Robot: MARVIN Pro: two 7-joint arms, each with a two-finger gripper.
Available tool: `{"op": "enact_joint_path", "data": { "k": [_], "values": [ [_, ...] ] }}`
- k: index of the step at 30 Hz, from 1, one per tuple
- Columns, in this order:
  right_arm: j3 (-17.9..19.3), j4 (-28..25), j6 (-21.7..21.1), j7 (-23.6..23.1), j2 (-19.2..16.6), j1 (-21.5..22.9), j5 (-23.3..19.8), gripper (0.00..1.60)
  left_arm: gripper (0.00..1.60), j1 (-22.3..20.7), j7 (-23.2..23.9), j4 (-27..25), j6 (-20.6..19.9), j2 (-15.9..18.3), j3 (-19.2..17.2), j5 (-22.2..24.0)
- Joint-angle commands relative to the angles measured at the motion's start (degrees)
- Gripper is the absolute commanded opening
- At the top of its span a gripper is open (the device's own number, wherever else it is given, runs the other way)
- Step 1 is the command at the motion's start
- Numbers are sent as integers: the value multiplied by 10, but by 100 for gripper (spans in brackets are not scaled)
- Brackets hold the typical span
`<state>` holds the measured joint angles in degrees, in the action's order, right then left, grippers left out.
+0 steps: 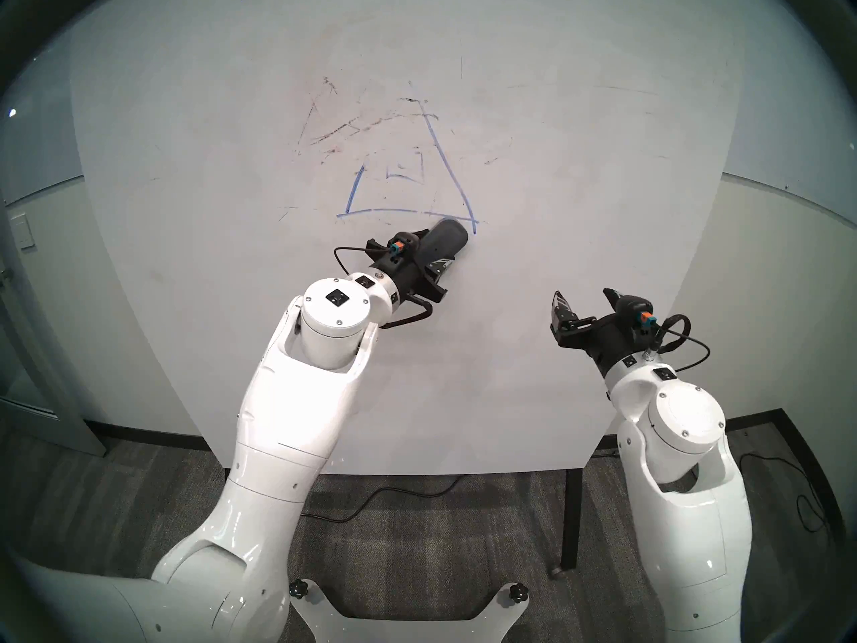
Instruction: Erase all marks on the whiteboard with the eraser
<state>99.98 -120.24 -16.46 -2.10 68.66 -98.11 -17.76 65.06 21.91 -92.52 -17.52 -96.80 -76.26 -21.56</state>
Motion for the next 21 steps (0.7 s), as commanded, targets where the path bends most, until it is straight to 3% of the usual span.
{"op": "enact_joint_path", "data": {
  "k": [1, 21],
  "values": [
    [-1, -11, 3, -1, -1, 5, 0, 160, 0, -35, -39, -22, -6, 13, -72, 1],
    [-1, -11, 3, -1, -1, 5, 0, 160, 0, 3, -18, -112, -19, 11, -119, 5]
  ]
}}
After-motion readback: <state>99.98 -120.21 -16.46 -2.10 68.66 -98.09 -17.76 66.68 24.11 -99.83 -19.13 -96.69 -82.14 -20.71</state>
